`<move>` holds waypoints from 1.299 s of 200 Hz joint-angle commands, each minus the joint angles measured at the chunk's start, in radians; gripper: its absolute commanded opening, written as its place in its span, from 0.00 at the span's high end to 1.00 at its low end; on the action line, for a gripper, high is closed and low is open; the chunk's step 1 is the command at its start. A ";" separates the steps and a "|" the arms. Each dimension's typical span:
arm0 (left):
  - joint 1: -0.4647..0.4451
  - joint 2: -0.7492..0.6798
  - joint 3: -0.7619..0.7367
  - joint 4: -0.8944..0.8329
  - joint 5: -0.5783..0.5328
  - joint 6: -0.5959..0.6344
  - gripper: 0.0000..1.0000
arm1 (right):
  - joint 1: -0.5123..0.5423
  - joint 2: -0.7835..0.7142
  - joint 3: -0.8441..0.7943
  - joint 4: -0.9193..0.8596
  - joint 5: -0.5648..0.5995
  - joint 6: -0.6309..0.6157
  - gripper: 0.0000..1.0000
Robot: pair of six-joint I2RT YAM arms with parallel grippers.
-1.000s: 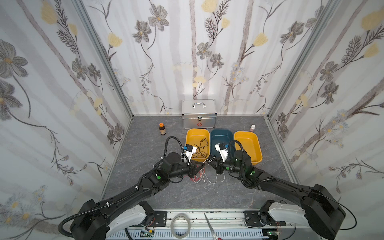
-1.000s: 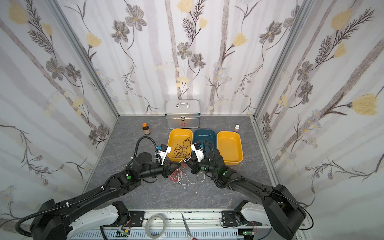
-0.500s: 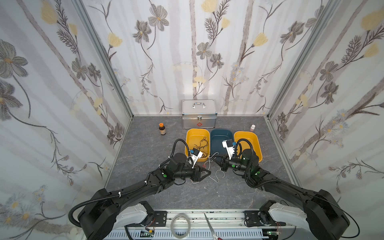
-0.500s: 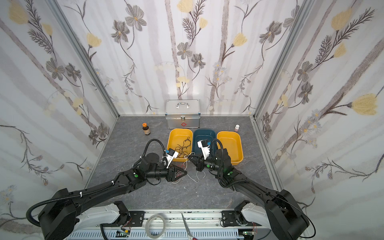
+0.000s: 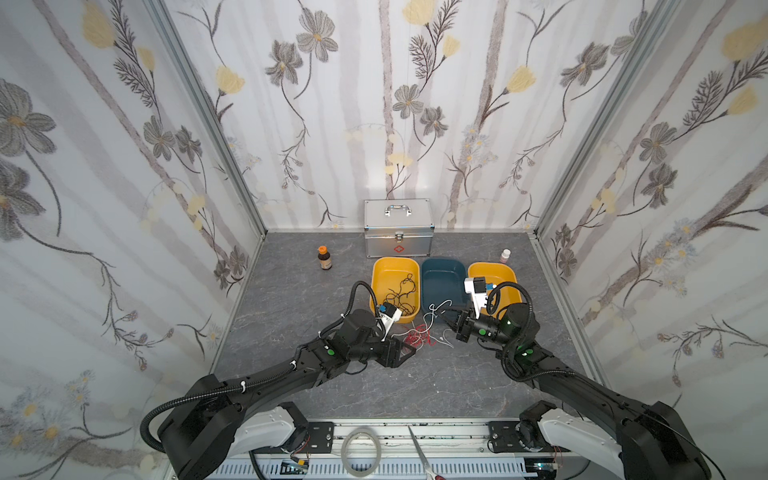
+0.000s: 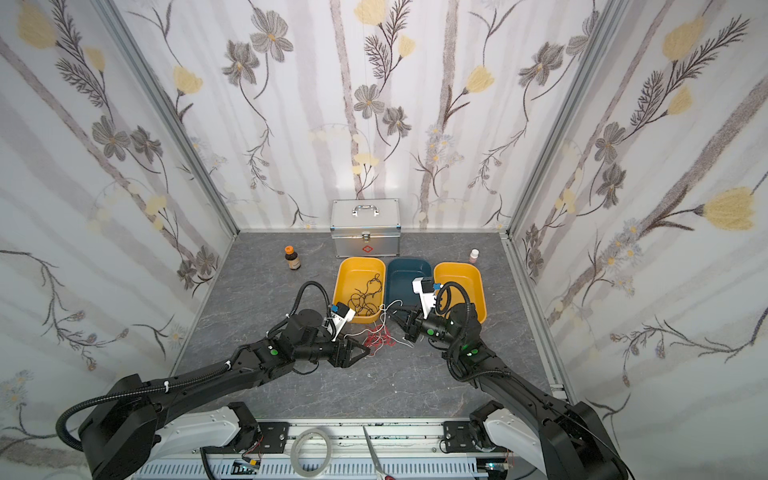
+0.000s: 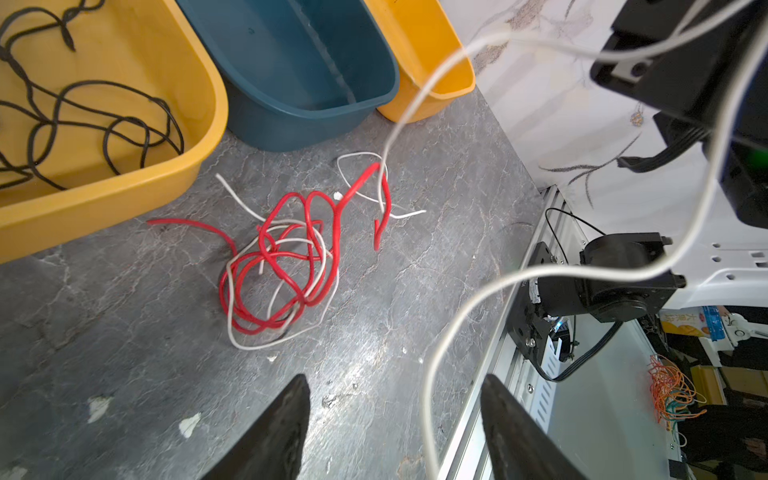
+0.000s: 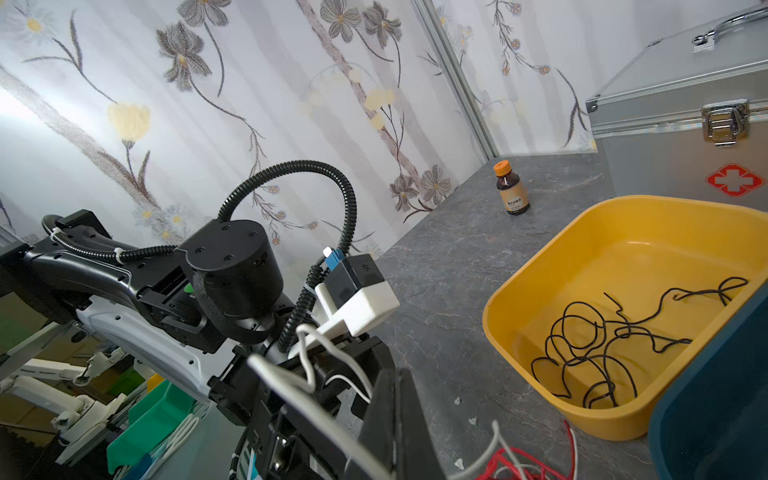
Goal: Untangle the cables
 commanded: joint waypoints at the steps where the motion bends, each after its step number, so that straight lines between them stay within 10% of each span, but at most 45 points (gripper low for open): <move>1: 0.003 0.019 -0.018 0.037 0.091 0.014 0.28 | -0.005 -0.012 0.000 0.064 -0.008 0.048 1.00; 30: 0.002 0.043 -0.054 0.050 0.175 0.012 0.28 | -0.017 -0.022 -0.001 0.033 0.018 0.052 1.00; 88: 0.029 0.014 -0.122 0.124 -0.045 0.020 0.29 | -0.038 -0.055 -0.027 0.057 -0.011 0.065 1.00; 147: 0.173 0.006 -0.195 0.405 0.088 -0.109 0.30 | -0.036 -0.059 -0.087 0.112 -0.061 0.064 1.00; 260: 0.168 0.417 0.069 0.498 0.134 -0.049 0.48 | -0.037 -0.082 -0.101 0.114 -0.047 0.088 1.00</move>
